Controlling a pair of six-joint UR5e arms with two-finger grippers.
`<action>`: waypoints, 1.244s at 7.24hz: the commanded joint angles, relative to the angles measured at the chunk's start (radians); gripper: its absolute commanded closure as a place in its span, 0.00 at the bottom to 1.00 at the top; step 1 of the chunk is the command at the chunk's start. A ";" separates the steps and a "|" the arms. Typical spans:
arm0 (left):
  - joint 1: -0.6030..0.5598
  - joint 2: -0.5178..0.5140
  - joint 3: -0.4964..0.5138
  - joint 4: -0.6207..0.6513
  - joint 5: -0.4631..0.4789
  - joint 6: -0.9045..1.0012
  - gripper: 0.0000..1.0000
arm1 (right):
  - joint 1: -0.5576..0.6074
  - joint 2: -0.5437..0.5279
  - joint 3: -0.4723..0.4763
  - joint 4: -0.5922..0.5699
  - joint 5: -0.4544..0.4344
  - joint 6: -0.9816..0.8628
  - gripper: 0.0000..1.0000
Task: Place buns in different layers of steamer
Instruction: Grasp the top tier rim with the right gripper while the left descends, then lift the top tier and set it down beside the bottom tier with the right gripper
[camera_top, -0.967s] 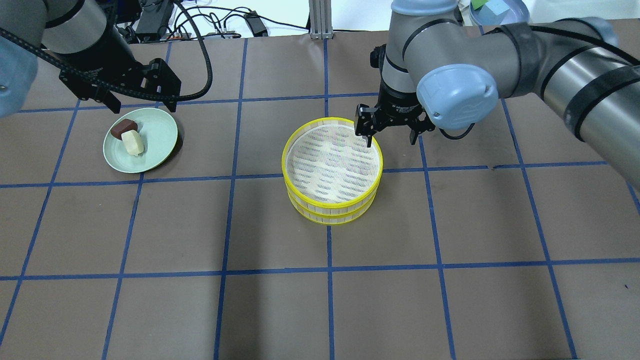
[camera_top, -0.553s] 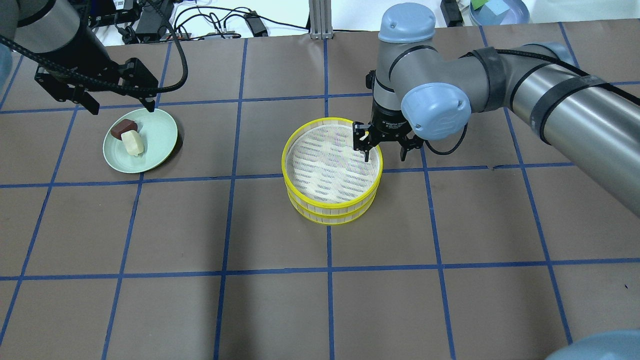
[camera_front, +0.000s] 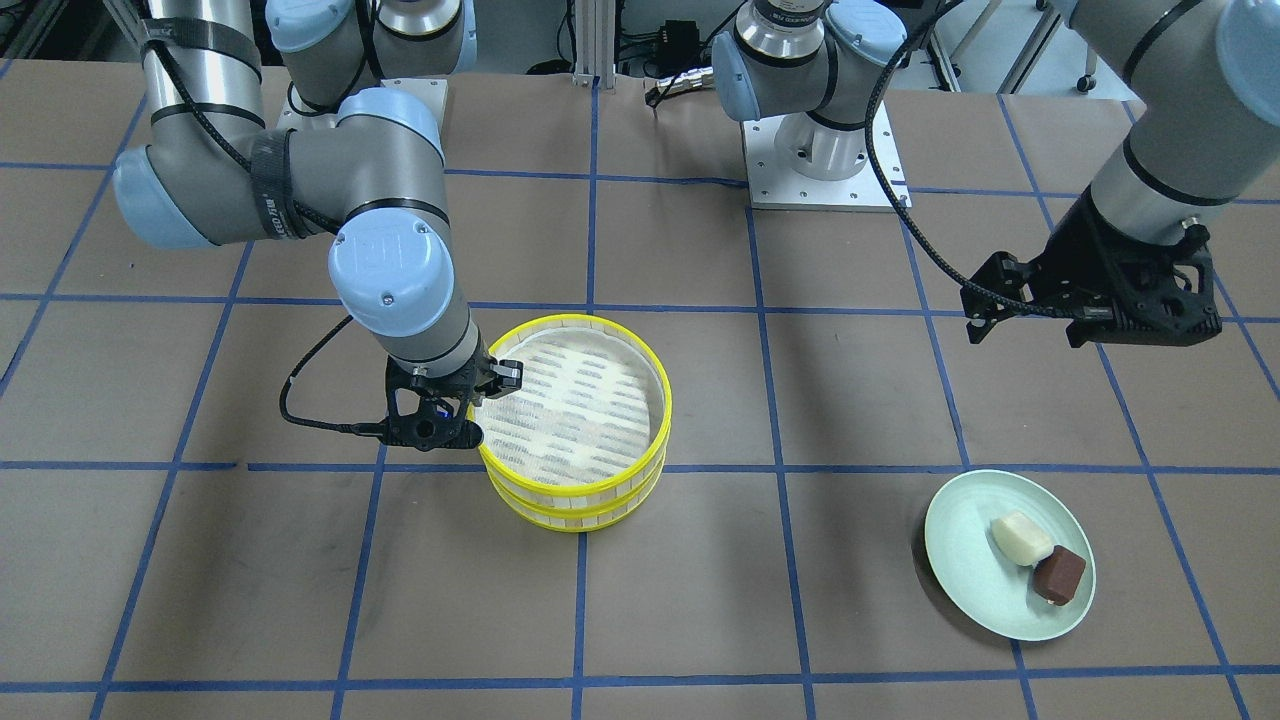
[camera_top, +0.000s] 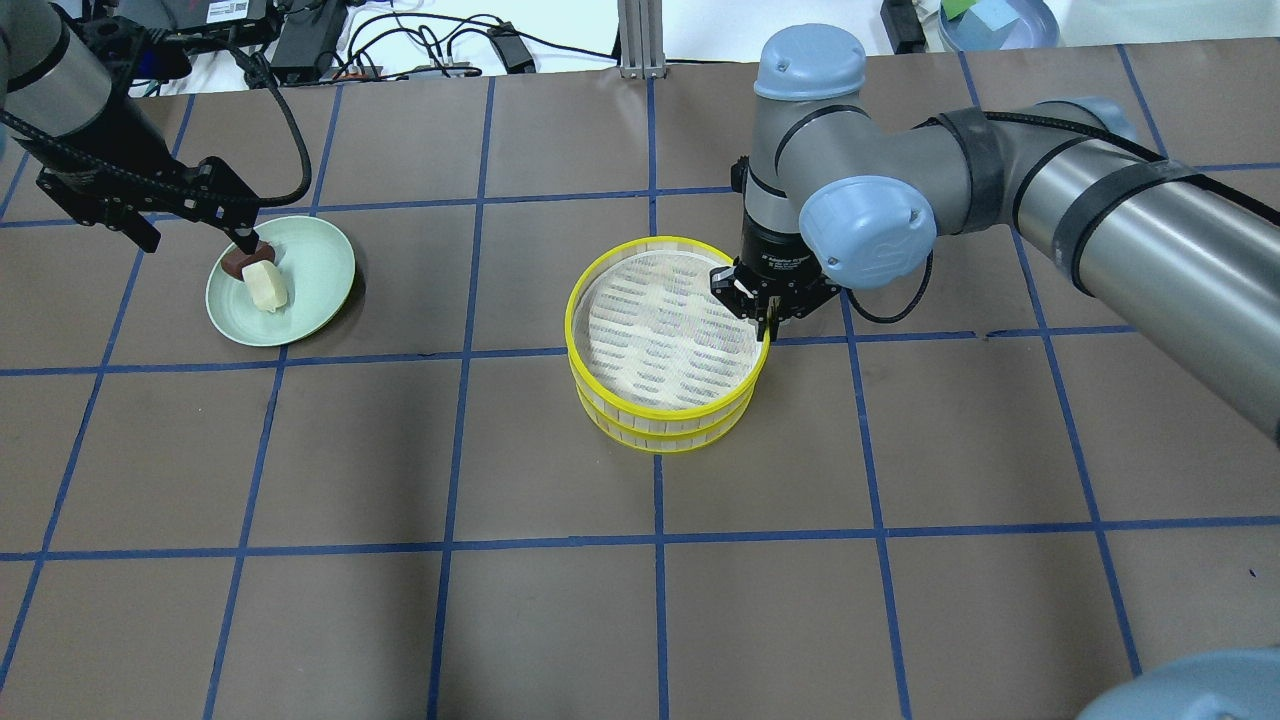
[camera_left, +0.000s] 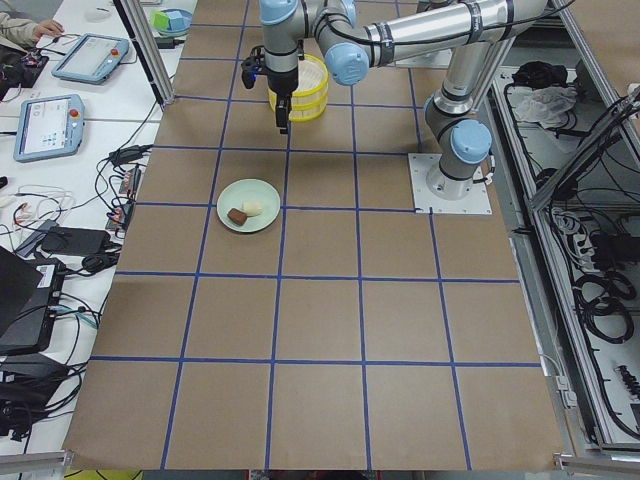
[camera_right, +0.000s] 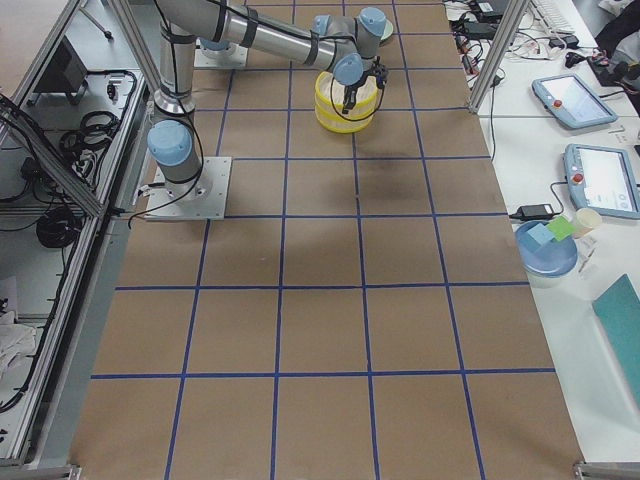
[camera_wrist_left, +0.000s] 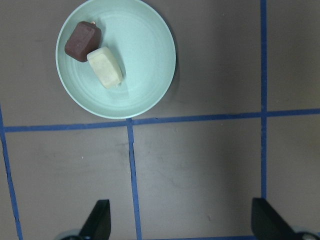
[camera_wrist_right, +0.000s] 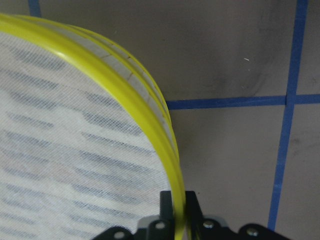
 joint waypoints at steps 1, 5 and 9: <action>0.028 -0.092 -0.049 0.143 0.016 0.041 0.00 | -0.001 -0.082 -0.009 0.058 -0.013 -0.002 1.00; 0.029 -0.313 -0.045 0.449 0.123 0.291 0.00 | -0.095 -0.314 -0.100 0.334 -0.012 -0.033 1.00; 0.055 -0.411 -0.034 0.557 0.117 0.264 0.16 | -0.357 -0.382 -0.122 0.497 -0.094 -0.329 1.00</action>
